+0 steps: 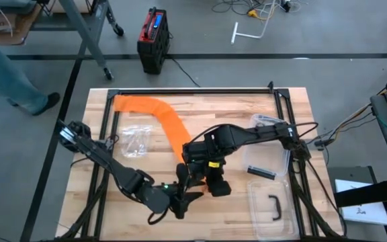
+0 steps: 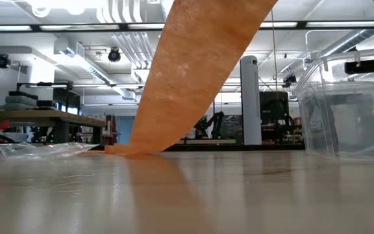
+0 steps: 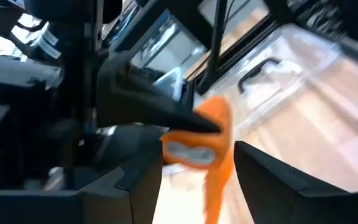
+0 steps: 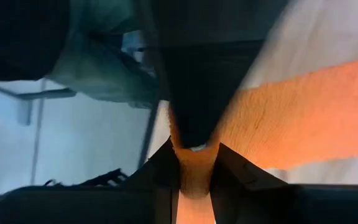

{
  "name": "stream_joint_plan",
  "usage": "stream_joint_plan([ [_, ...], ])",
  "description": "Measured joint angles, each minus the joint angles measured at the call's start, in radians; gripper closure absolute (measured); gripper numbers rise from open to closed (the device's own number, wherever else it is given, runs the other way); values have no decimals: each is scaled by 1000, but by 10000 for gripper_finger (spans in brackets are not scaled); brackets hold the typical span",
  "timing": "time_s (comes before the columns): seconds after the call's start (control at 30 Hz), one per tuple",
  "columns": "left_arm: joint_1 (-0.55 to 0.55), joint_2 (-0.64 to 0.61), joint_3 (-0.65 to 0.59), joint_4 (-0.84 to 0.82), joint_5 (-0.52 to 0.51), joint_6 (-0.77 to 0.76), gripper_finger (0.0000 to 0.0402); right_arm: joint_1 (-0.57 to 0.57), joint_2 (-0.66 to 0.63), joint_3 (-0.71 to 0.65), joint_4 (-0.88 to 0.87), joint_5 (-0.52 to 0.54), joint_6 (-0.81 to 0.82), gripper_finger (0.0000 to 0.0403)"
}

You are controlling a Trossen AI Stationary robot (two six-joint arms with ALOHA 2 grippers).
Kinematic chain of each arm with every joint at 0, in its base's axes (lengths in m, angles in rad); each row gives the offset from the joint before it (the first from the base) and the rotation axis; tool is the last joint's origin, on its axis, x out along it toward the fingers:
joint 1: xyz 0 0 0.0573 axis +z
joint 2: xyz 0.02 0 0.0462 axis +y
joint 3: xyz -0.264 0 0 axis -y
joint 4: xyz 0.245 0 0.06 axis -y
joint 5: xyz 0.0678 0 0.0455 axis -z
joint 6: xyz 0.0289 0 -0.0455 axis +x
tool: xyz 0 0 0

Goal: Roll bandage
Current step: Roll the orange bandage

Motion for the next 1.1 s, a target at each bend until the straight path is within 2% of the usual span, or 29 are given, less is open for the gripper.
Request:
stream_joint_plan([
  [0.13,-2,15,14,-24,-26,61,222,6,0,0,-2,-32,-16,346],
  [0.27,-2,16,-7,51,-54,136,227,5,0,0,4,-33,-28,353],
  [0.5,-1,15,-24,83,-54,191,217,3,5,0,6,-36,-30,348],
  [0.67,-1,15,-31,89,-53,302,219,3,5,0,7,-33,-30,343],
  [0.77,-1,14,-31,96,-53,429,229,3,5,0,6,-53,-29,349],
  [1.0,-17,13,-31,127,-52,836,251,-1,8,-2,2,-101,-37,355],
  [1.1,-18,13,-31,127,-53,935,258,-10,8,-10,-1,-179,-56,349],
])
